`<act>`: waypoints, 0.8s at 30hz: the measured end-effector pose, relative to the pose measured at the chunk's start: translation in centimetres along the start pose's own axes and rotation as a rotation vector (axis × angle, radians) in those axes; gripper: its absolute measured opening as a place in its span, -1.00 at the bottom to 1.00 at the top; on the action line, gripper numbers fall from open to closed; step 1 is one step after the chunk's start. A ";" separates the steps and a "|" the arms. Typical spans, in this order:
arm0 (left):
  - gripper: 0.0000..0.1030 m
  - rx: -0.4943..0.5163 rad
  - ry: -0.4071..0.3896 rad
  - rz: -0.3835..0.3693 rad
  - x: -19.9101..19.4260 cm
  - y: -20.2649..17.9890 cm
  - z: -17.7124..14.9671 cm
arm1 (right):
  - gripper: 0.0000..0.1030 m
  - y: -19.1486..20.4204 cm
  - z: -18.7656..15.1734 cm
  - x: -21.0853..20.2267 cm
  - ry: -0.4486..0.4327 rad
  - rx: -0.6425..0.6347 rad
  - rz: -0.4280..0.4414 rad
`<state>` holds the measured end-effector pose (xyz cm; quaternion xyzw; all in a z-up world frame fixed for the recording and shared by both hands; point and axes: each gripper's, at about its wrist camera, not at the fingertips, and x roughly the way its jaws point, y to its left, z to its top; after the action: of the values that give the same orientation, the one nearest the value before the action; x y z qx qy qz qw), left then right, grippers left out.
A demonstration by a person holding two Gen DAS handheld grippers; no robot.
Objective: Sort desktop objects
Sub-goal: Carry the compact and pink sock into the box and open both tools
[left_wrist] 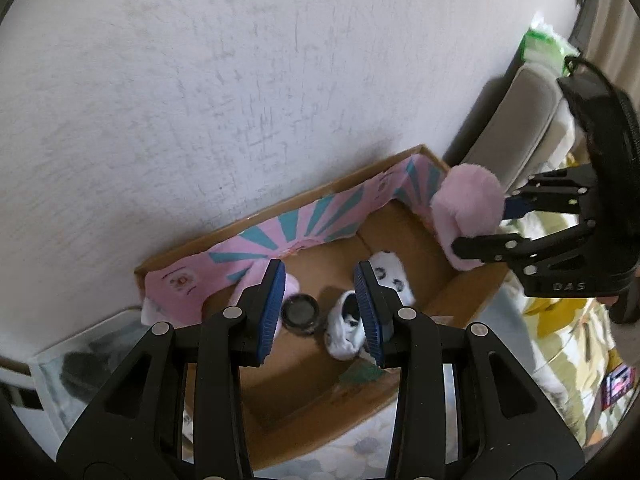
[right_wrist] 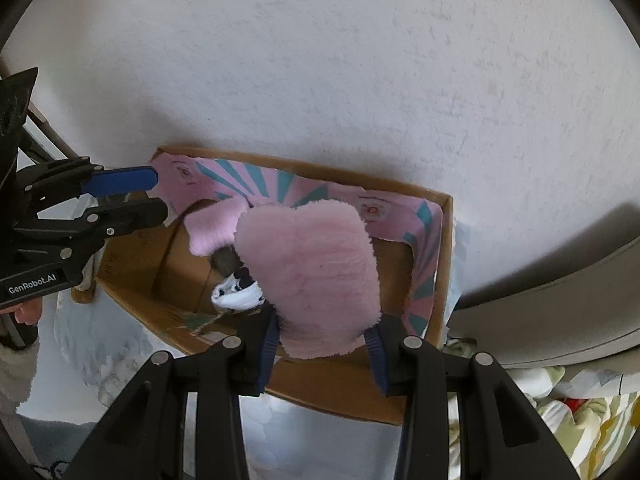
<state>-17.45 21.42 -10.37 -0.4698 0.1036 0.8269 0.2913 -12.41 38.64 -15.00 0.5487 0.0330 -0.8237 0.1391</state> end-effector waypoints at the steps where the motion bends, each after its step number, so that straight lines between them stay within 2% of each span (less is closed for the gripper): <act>1: -0.36 -0.004 0.004 -0.003 0.3 0.0 0.0 | -0.30 -0.2 0.0 0.3 0.006 0.001 0.002; 7: -0.37 -0.021 0.009 -0.001 0.8 0.0 0.2 | -0.30 -1.1 -0.3 1.4 0.025 0.001 0.020; 9: -0.16 -0.030 0.023 0.029 0.9 0.1 0.2 | -0.19 -1.5 -0.2 1.7 0.025 0.013 0.025; 10: 0.51 -0.040 0.034 0.046 1.2 0.3 0.2 | -0.07 -1.7 -0.1 1.9 0.033 0.024 0.031; 11: 0.92 -0.047 0.036 0.057 1.3 0.4 0.2 | 0.14 -1.9 -0.1 2.2 0.046 0.040 0.037; 12: 0.98 -0.057 0.013 0.064 1.1 0.6 0.0 | 0.27 -2.2 -0.1 2.5 0.058 0.054 0.033; 13: 1.00 -0.064 0.007 0.058 1.0 0.8 -0.1 | 0.51 -2.4 -0.1 2.6 0.062 0.064 0.026; 14: 1.00 -0.074 0.008 0.049 0.9 1.1 -0.2 | 0.56 -2.7 -0.2 2.5 0.055 0.077 0.021; 19: 1.00 -0.099 0.000 0.061 -0.6 2.3 -0.5 | 0.56 -3.5 -0.2 0.5 -0.025 0.096 0.006; 24: 1.00 -0.112 -0.009 0.079 -2.6 3.1 -0.8 | 0.56 -2.6 0.2 -0.5 -0.045 0.072 -0.026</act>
<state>-17.61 17.53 -8.93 -0.4774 0.0742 0.8442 0.2323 -13.11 41.20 -14.72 0.5342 0.0071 -0.8382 0.1093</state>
